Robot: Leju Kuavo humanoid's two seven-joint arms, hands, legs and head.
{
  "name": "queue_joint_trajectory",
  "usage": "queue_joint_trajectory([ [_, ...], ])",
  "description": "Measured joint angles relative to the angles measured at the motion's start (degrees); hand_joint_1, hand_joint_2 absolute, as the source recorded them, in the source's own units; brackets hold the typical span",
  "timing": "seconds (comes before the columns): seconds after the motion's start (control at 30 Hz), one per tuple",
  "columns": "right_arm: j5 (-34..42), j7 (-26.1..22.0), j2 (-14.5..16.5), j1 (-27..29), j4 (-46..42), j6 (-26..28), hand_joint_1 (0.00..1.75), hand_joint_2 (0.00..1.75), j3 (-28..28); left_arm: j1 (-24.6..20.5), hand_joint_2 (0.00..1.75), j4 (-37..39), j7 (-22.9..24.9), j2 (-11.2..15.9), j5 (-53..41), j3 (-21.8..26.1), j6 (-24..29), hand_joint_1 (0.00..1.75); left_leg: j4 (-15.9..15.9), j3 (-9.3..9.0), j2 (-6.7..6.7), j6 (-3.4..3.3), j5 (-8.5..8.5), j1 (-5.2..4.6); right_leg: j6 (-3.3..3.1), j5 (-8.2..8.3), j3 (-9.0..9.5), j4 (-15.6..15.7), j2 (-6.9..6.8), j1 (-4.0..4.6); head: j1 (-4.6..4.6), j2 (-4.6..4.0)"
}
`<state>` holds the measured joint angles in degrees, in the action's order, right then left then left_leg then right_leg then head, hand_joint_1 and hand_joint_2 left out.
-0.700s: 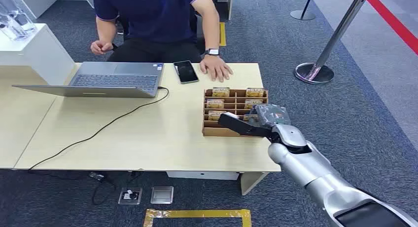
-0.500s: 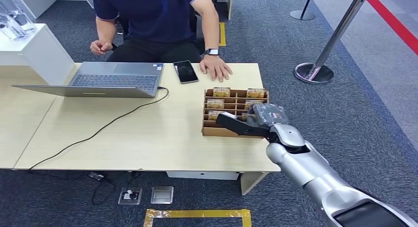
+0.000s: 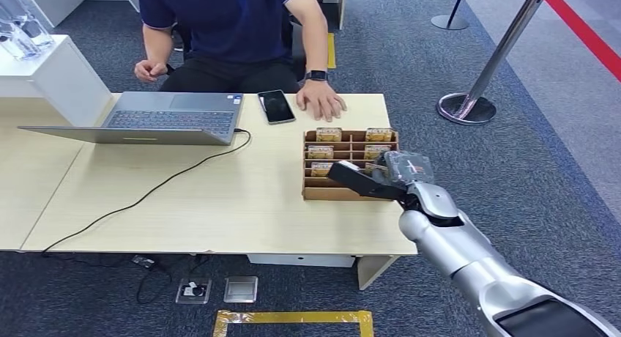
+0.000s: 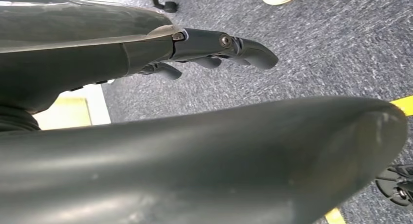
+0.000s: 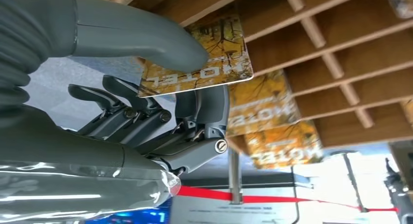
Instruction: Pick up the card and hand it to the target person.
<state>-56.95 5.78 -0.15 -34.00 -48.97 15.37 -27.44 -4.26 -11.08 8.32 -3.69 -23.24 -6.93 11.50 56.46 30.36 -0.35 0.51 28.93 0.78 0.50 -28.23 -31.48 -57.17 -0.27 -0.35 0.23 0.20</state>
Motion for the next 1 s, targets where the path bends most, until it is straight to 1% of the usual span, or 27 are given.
queue_joint_trajectory([
  [0.07, -0.25, -0.17, -0.26, 0.07, -1.25, 0.76, 1.75, 1.75, 0.9, -0.04, 0.0, 0.0, 0.08, 0.0, -0.26, 0.0, -0.13, 0.0, 0.0, 0.01, 0.0, 0.0, 0.0, 0.0, 0.0, 0.0, -0.01, 0.0, 0.01, 0.0, 0.02, 0.0],
  [0.17, -1.12, -0.47, -0.92, -0.03, -5.86, 1.95, 1.75, 1.75, 2.45, -0.05, 0.0, 0.0, 0.18, 0.0, -0.66, 0.0, -0.2, 0.0, 0.0, 0.02, 0.0, 0.0, 0.0, 0.0, 0.0, 0.0, -0.03, 0.0, 0.02, 0.0, 0.01, 0.0],
  [0.27, -1.52, -0.39, -1.75, -1.03, -11.96, 0.63, 1.75, 1.75, 4.1, -0.05, 0.0, 0.02, 0.24, 0.0, -1.12, 0.0, -0.19, 0.0, 0.0, 0.03, 0.0, 0.0, 0.0, 0.0, 0.0, 0.0, -0.03, 0.0, 0.02, 0.0, 0.02, 0.0],
  [0.37, -1.13, -0.98, -2.31, -3.38, -17.31, -0.78, 1.75, 1.75, 5.55, -0.11, 0.0, 0.04, 0.38, 0.0, -1.56, 0.0, -0.1, 0.0, 0.0, 0.03, 0.01, 0.0, 0.0, 0.0, 0.0, 0.0, -0.02, -0.01, 0.02, 0.0, 0.02, 0.0],
  [0.43, 0.12, -1.79, -2.27, -5.74, -19.39, -1.53, 1.75, 1.75, 6.09, -0.27, 0.0, 0.04, 0.51, -0.01, -1.92, -0.01, 0.02, 0.0, 0.0, 0.03, 0.01, 0.0, 0.0, 0.0, 0.0, 0.0, -0.02, -0.02, 0.02, 0.0, 0.03, 0.0],
  [0.53, 3.36, -3.65, -1.03, -9.33, -20.01, -2.38, 1.75, 1.75, 6.26, -0.82, 0.0, 0.04, 0.7, -0.07, -2.51, -0.03, -0.03, 0.0, 0.0, 0.02, 0.01, 0.01, -0.01, 0.0, 0.0, 0.0, -0.02, -0.06, 0.03, 0.0, 0.05, 0.0],
  [0.63, 8.05, -6.87, 1.7, -12.28, -17.41, -0.8, 1.75, 1.75, 6.11, -1.73, 0.0, 0.04, 0.95, -0.28, -3.19, -0.06, -0.36, 0.0, 0.0, 0.01, 0.01, 0.04, -0.03, 0.0, -0.01, 0.0, -0.03, -0.11, 0.03, 0.0, -0.03, 0.0],
  [0.73, 11.67, -9.46, 4.75, -14.88, -11.76, 3.01, 1.75, 1.75, 5.93, -2.65, 0.0, 0.05, 1.35, -0.49, -4.04, -0.2, -0.71, 0.0, 0.0, 0.01, 0.01, 0.05, -0.04, 0.0, -0.01, 0.0, -0.04, -0.16, 0.03, 0.0, -0.04, 0.0],
  [0.87, 15.32, -13.83, 8.5, -17.56, -1.5, 12.38, 1.75, 1.75, 5.79, -3.74, 0.0, 0.05, 1.71, -0.72, -5.5, -0.86, -1.4, 0.0, 0.0, 0.0, 0.01, 0.05, -0.04, 0.0, -0.01, 0.0, -0.03, -0.16, 0.02, 0.0, 0.01, 0.0],
  [0.93, 16.81, -16.31, 10.21, -18.14, 4.33, 17.16, 1.75, 1.75, 5.8, -4.14, 0.0, 0.05, 1.91, -0.86, -5.97, -1.22, -1.57, 0.0, 0.0, 0.0, 0.01, 0.05, -0.04, 0.0, -0.01, 0.0, -0.03, -0.16, 0.03, 0.0, 0.01, 0.0],
  [1.0, 17.29, -17.7, 11.84, -18.27, 9.67, 20.88, 1.75, 1.75, 5.8, -4.36, 0.0, 0.05, 2.03, -1.03, -6.18, -1.4, -1.33, 0.0, 0.0, 0.0, 0.01, 0.05, -0.04, 0.0, -0.01, 0.0, -0.04, -0.16, 0.03, 0.0, -0.01, 0.0],
])
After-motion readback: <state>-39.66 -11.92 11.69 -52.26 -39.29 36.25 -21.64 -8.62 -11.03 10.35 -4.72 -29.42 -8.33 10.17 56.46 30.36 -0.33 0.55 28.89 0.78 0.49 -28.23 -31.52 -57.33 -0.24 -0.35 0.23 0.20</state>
